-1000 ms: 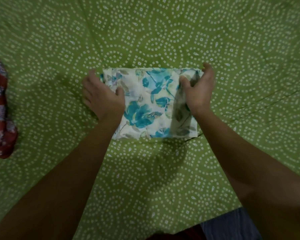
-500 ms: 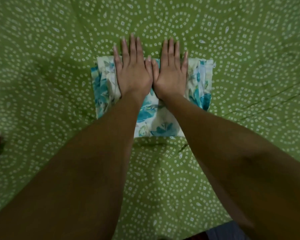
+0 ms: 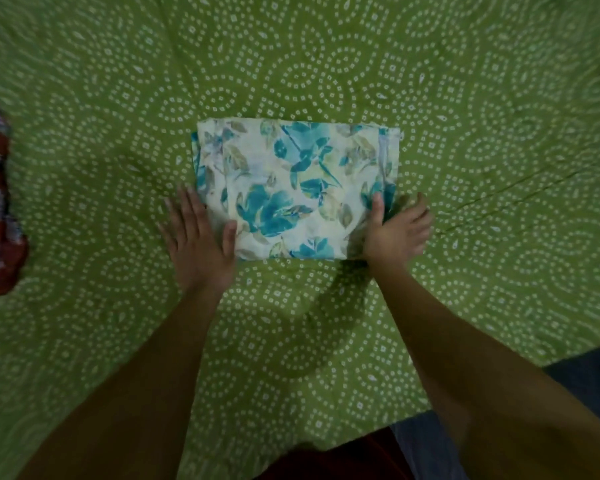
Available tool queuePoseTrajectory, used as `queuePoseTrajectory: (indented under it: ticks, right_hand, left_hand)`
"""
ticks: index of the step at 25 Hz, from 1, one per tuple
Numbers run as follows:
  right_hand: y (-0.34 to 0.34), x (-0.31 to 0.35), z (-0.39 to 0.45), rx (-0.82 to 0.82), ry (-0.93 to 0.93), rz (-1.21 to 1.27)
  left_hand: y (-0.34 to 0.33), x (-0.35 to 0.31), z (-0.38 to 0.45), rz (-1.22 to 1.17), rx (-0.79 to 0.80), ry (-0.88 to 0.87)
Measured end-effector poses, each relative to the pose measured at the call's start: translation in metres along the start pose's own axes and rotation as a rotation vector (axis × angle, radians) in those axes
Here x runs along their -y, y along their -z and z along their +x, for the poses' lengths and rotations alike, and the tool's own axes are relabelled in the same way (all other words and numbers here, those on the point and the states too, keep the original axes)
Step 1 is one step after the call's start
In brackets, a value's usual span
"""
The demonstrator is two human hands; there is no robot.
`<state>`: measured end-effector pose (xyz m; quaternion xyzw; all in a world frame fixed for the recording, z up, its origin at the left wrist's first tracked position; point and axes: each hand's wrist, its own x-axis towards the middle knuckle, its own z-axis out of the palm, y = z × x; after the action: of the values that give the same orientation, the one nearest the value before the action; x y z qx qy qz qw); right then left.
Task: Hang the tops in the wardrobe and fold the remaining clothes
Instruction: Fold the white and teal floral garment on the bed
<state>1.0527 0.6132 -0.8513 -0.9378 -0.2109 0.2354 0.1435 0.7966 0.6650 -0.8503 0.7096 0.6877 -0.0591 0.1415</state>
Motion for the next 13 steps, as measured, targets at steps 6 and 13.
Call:
queuePoseTrajectory:
  ticks: [6,13]
  right_hand:
    - [0.033,0.049,0.019,0.594,-0.171,0.591]
    - [0.153,0.138,-0.055,0.932,-0.115,0.71]
  left_hand:
    - [0.02,-0.03,0.001,-0.131,0.123,0.099]
    - [0.129,-0.029,-0.094,-0.068,0.064,-0.111]
